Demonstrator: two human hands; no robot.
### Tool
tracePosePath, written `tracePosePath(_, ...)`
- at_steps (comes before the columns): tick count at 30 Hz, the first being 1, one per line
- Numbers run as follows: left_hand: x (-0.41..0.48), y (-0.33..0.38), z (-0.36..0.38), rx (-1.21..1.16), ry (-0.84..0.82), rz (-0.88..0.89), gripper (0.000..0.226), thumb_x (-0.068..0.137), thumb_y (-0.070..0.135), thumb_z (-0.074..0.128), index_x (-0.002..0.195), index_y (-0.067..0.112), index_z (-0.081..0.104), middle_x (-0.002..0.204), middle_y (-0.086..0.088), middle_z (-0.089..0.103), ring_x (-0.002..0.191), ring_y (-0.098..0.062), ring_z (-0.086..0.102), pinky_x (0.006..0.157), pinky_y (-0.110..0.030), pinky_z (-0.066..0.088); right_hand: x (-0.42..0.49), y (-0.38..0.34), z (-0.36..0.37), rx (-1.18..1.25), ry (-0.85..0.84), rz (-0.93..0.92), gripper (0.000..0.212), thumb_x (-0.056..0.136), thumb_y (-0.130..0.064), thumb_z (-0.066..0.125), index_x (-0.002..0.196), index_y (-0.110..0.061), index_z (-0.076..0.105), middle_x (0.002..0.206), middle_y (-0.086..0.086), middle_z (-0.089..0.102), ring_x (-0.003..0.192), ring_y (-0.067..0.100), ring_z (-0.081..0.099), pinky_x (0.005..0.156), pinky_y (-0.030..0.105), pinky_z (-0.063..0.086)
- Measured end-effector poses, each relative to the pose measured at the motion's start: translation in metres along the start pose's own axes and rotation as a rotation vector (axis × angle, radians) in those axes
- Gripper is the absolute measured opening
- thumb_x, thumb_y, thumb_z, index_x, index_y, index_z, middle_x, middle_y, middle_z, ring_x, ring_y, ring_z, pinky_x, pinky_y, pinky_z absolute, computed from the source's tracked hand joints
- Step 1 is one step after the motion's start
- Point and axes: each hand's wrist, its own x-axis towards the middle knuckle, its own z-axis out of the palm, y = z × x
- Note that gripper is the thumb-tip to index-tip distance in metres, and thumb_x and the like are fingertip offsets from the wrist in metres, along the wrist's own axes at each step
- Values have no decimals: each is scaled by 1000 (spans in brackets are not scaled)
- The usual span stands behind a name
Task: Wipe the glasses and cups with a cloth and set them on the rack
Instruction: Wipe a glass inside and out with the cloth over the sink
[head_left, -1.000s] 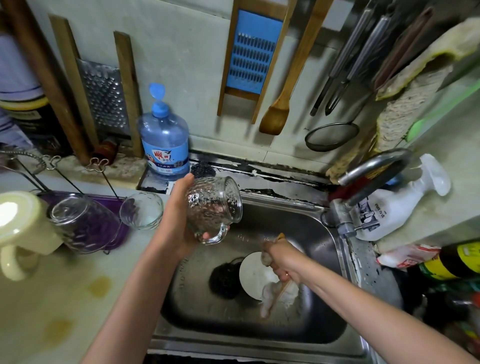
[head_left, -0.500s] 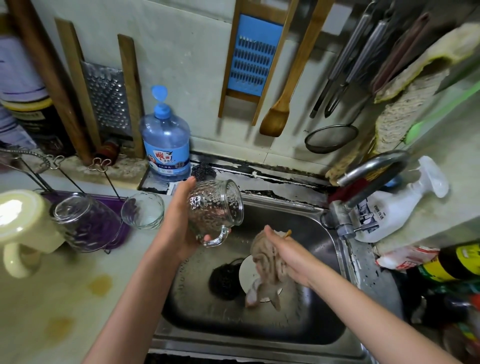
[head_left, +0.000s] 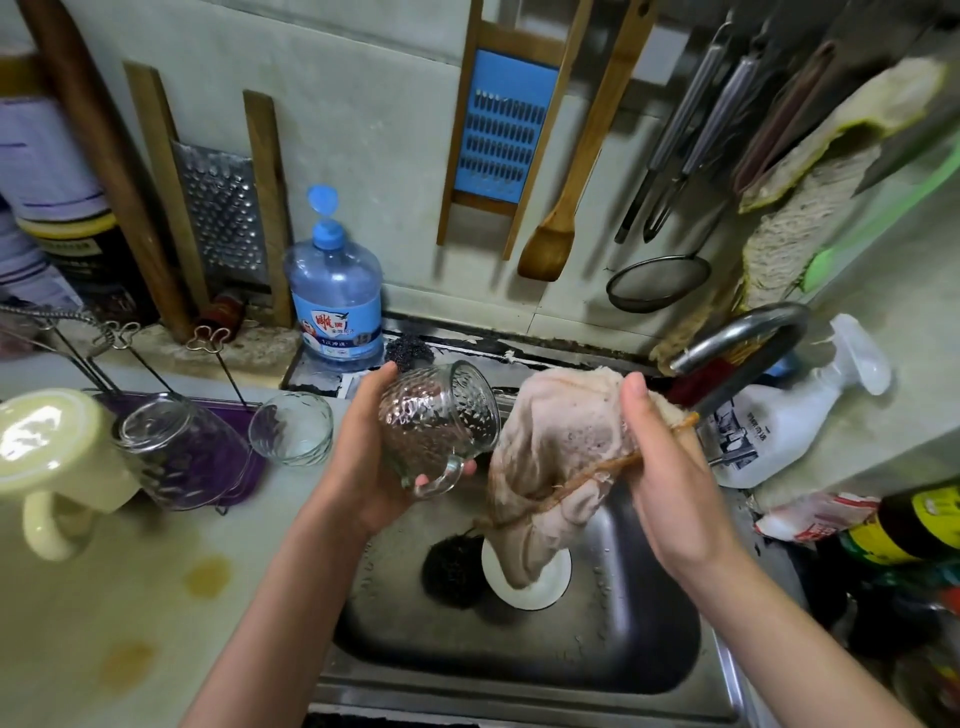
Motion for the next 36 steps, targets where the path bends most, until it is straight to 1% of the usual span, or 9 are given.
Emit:
tracePosePath(3, -1, 1, 0, -27, 2, 5, 54, 93, 53, 41, 88, 8, 70, 76, -19, 70, 60, -29, 66, 53, -37, 58, -6, -11, 11, -44, 23, -192, 39, 101, -36, 38, 86, -35, 74, 83, -4, 72, 85, 0, 67, 76, 15, 51)
tracePosePath(7, -2, 0, -1, -26, 5, 16, 54, 91, 54, 43, 85, 8, 72, 79, -20, 69, 64, -29, 66, 54, -38, 58, -5, 6, 22, -379, -113, -416, 38, 101, -38, 38, 103, -9, 62, 69, 9, 59, 63, 25, 62, 51, 39, 52)
tracePosePath(10, -3, -1, 1, 26, -26, 22, 57, 90, 57, 42, 83, 10, 74, 78, -14, 70, 66, -25, 67, 62, -32, 55, -5, 22, 29, -546, -276, -444, 44, 100, -32, 42, 120, 4, 56, 100, -17, 60, 93, -1, 62, 78, 14, 50)
tracePosePath(12, -4, -1, 2, 42, -32, 67, 57, 90, 57, 42, 75, 14, 76, 76, -11, 71, 66, -23, 68, 64, -32, 51, -5, 25, 31, -595, -360, -444, 42, 100, -31, 42, 124, 0, 57, 118, -7, 59, 112, 1, 55, 95, 21, 46)
tracePosePath(15, -4, 1, 0, 106, -52, 96, 56, 91, 54, 44, 69, 14, 76, 71, -9, 70, 60, -21, 67, 58, -28, 51, 0, 21, 26, -672, -467, -432, 31, 100, -34, 39, 101, -14, 63, 106, -22, 51, 105, -8, 49, 93, 13, 38)
tracePosePath(22, -6, 13, 5, 515, -273, 72, 41, 99, 39, 40, 80, 10, 63, 59, -1, 66, 43, -10, 59, 39, -9, 39, 12, 26, 17, -1063, -810, -501, 39, 94, -46, 53, 103, -9, 63, 108, 5, 62, 98, 19, 57, 94, 27, 45)
tracePosePath(27, 67, -2, -33, 752, -178, 42, 24, 95, 36, 58, 72, 26, 58, 74, 12, 54, 91, -17, 54, 60, -18, 42, 30, 54, 19, -1633, -674, -825, 39, 60, -35, 85, 90, -11, 77, 87, 4, 75, 90, 21, 69, 83, 27, 53)
tracePosePath(32, 22, 18, 13, 784, -246, 52, 49, 96, 48, 42, 69, 13, 63, 61, -1, 66, 51, -11, 61, 44, -15, 42, 37, 66, 19, -1783, -464, -856, 57, 37, -38, 91, 86, -11, 79, 88, 7, 76, 93, 23, 70, 95, 35, 43)
tracePosePath(36, 17, 18, 19, 684, -217, 125, 50, 96, 56, 35, 76, 20, 64, 69, -3, 68, 59, -16, 62, 47, -18, 40, 50, 57, 9, -1786, -295, -996, 48, 46, -23, 88, 87, -1, 77, 89, 12, 75, 90, 25, 70, 96, 33, 35)
